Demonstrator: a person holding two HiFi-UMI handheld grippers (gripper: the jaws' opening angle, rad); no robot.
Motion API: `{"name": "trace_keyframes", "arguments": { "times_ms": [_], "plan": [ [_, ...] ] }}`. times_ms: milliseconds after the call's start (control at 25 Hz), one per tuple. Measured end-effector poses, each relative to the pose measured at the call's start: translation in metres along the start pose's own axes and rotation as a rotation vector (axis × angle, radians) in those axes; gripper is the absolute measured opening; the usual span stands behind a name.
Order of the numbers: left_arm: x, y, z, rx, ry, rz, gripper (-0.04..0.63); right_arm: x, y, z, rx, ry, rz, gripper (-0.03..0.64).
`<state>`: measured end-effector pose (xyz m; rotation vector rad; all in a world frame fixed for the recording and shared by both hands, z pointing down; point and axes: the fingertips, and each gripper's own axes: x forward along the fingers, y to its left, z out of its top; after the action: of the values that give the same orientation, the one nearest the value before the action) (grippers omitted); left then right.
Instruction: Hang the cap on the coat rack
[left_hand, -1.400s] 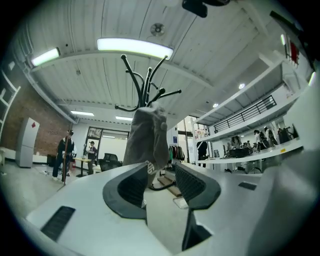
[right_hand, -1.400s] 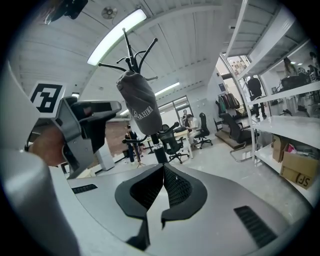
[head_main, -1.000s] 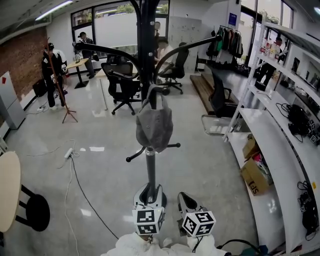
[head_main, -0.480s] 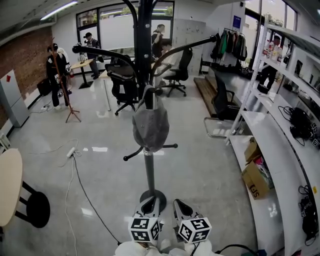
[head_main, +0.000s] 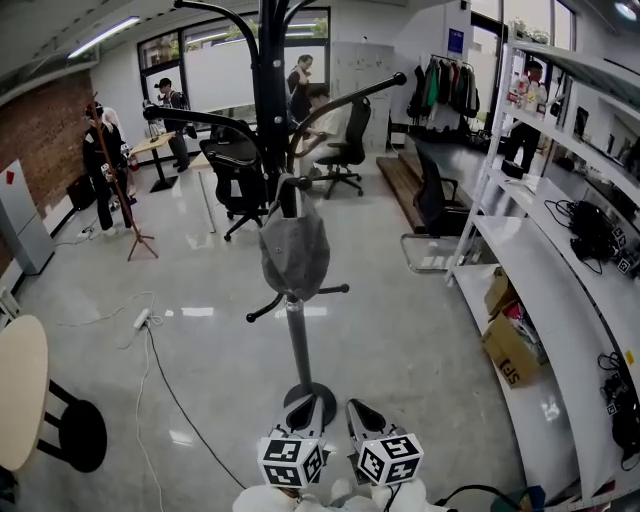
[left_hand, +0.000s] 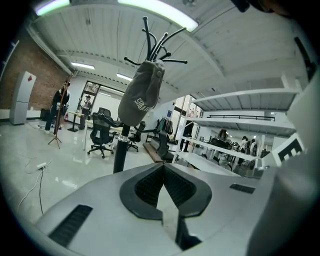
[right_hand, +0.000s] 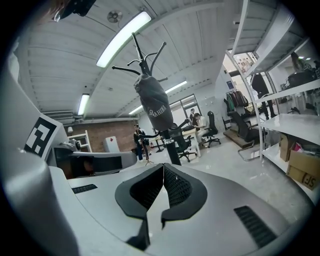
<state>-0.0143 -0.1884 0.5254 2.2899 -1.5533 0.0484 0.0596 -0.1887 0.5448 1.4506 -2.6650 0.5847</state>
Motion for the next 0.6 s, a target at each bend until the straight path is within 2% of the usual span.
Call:
{"name": "trace_keyframes", "arguments": {
  "times_ms": [160, 360, 600],
  "plan": [
    [-0.013, 0.002, 0.001, 0.028, -0.001, -0.018, 0.003, -0.003, 0.015, -0.006, 0.001, -0.003, -0.011, 0.011],
    [-0.042, 0.007, 0.003, 0.025, -0.011, -0.028, 0.003, -0.010, 0.042, -0.012, -0.023, -0.014, -0.008, 0.011],
    [-0.070, 0.014, 0.014, 0.058, -0.055, -0.022, 0.003, -0.020, 0.065, -0.004, -0.077, -0.064, -0.031, 0.011]
  ]
}}
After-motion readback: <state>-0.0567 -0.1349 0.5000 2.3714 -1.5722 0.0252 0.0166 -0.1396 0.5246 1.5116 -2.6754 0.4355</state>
